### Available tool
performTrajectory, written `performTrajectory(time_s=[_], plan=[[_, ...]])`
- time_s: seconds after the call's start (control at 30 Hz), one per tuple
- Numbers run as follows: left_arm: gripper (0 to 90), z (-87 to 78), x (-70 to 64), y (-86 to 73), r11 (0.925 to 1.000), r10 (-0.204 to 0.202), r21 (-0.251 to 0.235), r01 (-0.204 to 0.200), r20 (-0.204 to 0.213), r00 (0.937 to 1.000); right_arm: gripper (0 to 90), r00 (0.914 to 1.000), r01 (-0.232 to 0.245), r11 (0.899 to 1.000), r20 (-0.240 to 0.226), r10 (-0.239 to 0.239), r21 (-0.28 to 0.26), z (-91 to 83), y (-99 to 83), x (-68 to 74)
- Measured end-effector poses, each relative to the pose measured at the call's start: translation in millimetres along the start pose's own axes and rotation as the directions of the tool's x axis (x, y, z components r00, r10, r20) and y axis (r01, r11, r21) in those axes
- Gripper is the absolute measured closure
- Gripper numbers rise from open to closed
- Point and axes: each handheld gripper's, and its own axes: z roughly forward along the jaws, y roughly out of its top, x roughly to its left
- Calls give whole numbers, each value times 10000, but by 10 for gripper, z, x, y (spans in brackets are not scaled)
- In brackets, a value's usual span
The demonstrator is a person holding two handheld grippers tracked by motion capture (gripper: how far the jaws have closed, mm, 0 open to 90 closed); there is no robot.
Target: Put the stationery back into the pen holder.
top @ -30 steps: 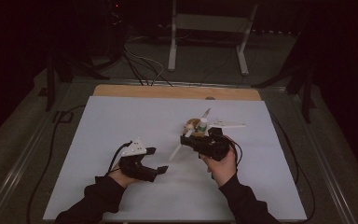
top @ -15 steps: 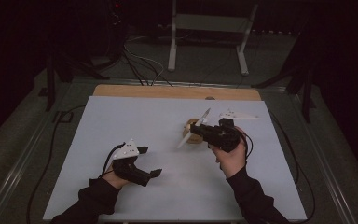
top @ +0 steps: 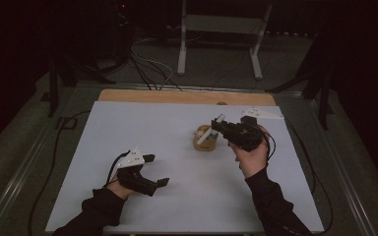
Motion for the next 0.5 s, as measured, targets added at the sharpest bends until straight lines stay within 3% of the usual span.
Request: performTrajectory(time_s=[0.17,0.5], plan=[[2,-9,1,-10,9999,81,-141,-80,53,10000,788,9985,397,9992,377,-393,-103,-7,65,-69],[2,-46,12,-28,9997,36,-253,-35,54,10000,788,9936,664,9973,939,-633,-310,10,125,-158]])
